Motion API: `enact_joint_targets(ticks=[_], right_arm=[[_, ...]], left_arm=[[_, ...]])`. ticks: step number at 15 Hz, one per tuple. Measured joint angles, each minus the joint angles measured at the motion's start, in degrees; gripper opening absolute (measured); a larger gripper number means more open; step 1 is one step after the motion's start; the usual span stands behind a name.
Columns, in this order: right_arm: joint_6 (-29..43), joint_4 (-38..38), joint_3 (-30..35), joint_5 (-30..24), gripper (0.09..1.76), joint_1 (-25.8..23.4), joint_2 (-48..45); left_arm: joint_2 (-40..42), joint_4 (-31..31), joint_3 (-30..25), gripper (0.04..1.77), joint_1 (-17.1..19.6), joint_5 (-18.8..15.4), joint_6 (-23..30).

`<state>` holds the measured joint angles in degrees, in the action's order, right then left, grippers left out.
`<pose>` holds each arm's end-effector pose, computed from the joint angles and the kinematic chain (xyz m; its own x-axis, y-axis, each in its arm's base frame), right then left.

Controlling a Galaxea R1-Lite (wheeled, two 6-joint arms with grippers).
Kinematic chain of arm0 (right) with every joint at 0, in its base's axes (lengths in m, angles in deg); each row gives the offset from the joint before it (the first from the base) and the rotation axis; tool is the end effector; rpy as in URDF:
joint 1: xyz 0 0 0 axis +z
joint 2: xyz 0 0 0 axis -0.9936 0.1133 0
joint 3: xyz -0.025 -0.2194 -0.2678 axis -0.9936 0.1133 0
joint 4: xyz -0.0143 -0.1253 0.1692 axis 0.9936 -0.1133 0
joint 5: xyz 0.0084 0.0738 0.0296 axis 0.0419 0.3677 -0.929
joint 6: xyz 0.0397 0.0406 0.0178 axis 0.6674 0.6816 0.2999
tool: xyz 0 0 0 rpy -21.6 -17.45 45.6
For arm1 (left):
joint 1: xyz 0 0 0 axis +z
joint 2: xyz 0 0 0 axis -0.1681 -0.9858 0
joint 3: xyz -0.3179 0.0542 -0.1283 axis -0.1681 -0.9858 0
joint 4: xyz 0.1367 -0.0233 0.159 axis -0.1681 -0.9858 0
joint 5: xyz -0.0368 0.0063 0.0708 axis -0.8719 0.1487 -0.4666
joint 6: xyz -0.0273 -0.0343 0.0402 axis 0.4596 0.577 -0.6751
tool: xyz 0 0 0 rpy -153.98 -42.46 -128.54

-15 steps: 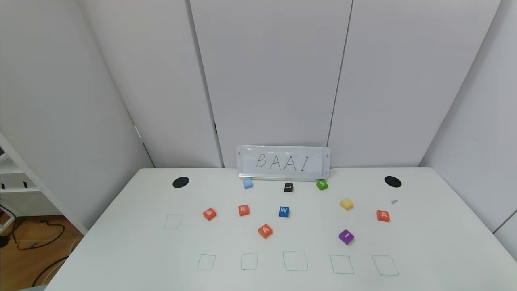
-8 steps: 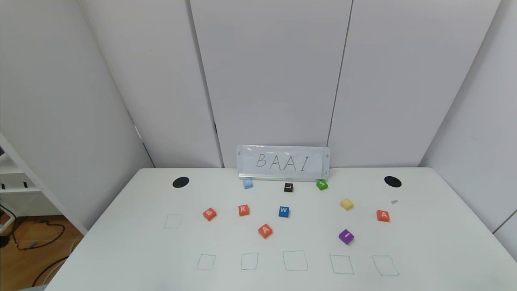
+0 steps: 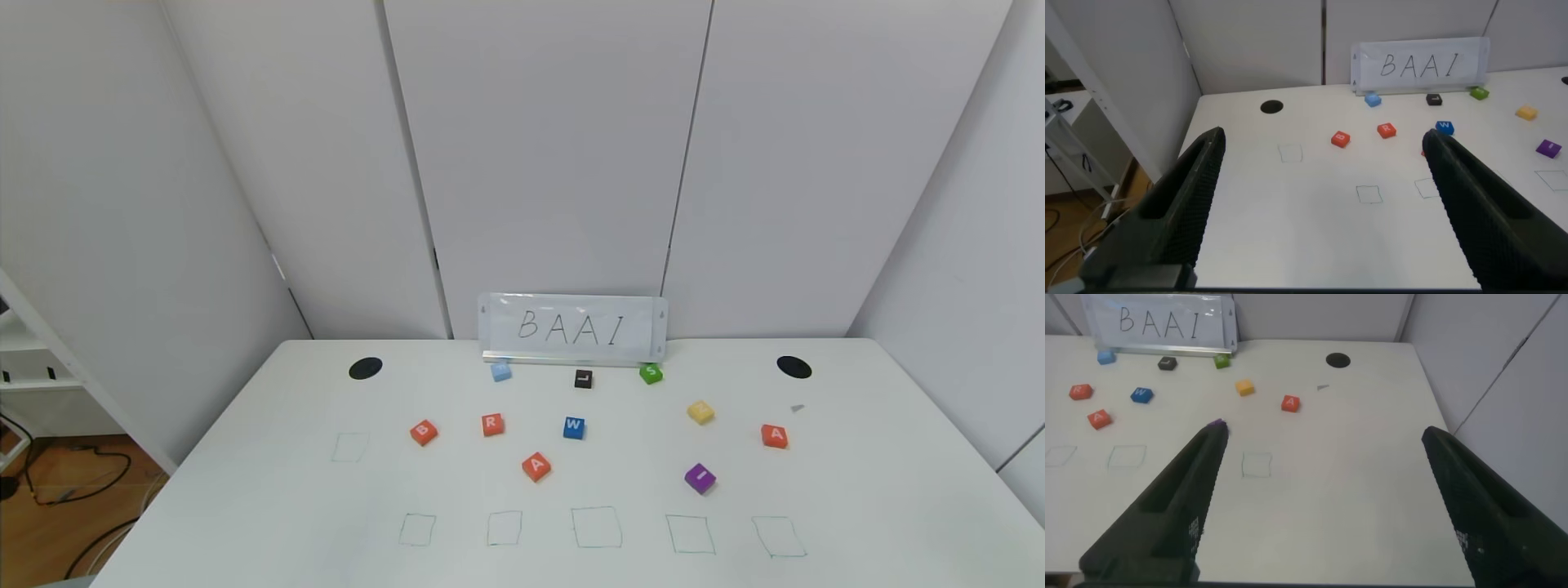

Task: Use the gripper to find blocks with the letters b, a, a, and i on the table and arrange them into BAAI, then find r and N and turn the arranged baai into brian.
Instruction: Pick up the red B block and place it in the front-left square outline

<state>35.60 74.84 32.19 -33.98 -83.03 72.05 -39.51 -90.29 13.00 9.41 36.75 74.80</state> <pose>0.0104 -0.0018 0.1895 0.9907 -0.0249 -0.1336 0.0266 0.9996 0.0105 0.0040 -0.0036 0.1890 0.9977 -0.0656 0.0176 0.0649 0.9972 0.0358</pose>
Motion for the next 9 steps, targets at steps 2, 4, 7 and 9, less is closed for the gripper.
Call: enact_joint_targets(ticks=[2,4,7,9], right_arm=[[0.0,3.0,-2.2,0.0,1.71,-0.1,5.6],[0.0,6.2,-3.7,-0.2,1.71,-0.2,11.2],[0.0,7.3,-7.3,-0.5,1.71,0.0,19.7],[-0.1,7.4,-10.1,-0.6,1.71,0.2,24.6]], left_arm=[[-4.2,0.0,2.4,1.72,0.0,0.0,0.0],[-8.5,0.0,4.5,1.72,0.0,-0.5,0.1],[-15.0,-0.1,6.8,1.72,0.0,-1.3,0.2],[-19.6,0.0,8.4,1.72,0.0,-1.3,0.4]])
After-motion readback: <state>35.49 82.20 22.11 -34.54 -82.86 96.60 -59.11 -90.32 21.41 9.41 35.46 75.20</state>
